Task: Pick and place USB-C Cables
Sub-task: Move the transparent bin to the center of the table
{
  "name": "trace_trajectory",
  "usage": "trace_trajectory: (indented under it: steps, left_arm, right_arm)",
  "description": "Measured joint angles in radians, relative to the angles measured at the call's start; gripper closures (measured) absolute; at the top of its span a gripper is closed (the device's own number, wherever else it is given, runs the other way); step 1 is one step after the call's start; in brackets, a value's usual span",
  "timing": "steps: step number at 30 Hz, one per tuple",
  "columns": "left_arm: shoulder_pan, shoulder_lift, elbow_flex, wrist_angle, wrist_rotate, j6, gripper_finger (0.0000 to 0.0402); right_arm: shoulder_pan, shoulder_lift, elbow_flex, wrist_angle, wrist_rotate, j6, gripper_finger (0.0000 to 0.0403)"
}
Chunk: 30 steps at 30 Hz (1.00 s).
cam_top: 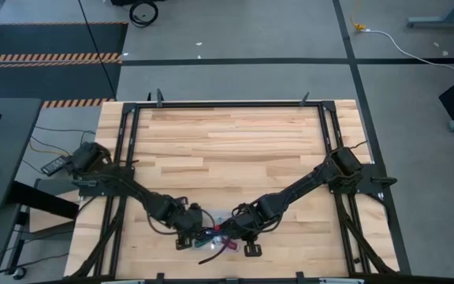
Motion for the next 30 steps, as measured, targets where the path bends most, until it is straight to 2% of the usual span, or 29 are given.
trace_trajectory:
  steps: [9,23,30]
  left_arm:
    - [0.135,0.004,0.013,0.017,-0.002,0.119,0.0392]
    - [0.299,0.004,0.013,0.018,-0.002,0.262,0.0392]
    - [0.405,0.004,0.013,0.009,-0.003,0.342,0.0392]
  right_arm:
    - [-0.031,-0.004,0.0,-0.134,0.013,-0.066,0.0402]
    - [-0.142,-0.034,-0.002,-0.35,0.19,-0.201,0.0402]
    - [-0.22,-0.036,-0.002,-0.393,0.203,-0.261,0.0402]
